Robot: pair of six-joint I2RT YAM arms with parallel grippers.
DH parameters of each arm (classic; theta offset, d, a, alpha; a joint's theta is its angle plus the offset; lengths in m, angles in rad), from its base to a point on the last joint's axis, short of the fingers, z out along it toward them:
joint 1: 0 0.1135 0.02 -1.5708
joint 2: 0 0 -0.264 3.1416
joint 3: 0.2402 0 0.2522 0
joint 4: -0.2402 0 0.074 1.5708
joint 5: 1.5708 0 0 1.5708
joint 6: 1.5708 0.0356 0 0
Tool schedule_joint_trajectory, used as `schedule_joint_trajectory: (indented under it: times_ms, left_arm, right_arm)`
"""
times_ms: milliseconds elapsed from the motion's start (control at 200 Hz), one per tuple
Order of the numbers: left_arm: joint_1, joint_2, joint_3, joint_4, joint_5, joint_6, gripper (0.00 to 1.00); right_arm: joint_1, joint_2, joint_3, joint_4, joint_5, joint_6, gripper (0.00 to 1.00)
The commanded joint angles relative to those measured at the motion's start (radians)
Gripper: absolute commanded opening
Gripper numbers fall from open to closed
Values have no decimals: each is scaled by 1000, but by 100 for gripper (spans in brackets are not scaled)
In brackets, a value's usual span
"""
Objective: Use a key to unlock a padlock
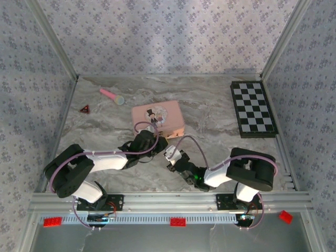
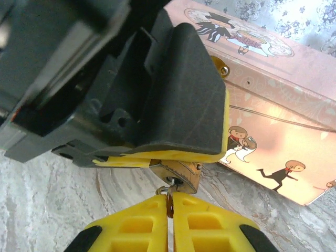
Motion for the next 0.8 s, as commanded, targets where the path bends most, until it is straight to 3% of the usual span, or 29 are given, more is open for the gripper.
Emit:
schedule_joint_trajectory:
  times_ms: [0, 365, 495, 795]
  left_arm:
    - [-25, -4, 23, 66, 34, 19, 0]
    - [-29, -2, 26, 70, 37, 17, 0]
    - [-29, 1, 27, 72, 36, 15, 0]
    - [-29, 17, 38, 71, 39, 15, 0]
  right_arm:
    - [-22, -30, 0, 25, 14, 81, 10]
    - [-67, -57, -12, -6, -37, 196, 9]
    - [-75, -73, 18, -92, -63, 295, 9]
    - [-99, -64, 2, -69, -121, 422, 9]
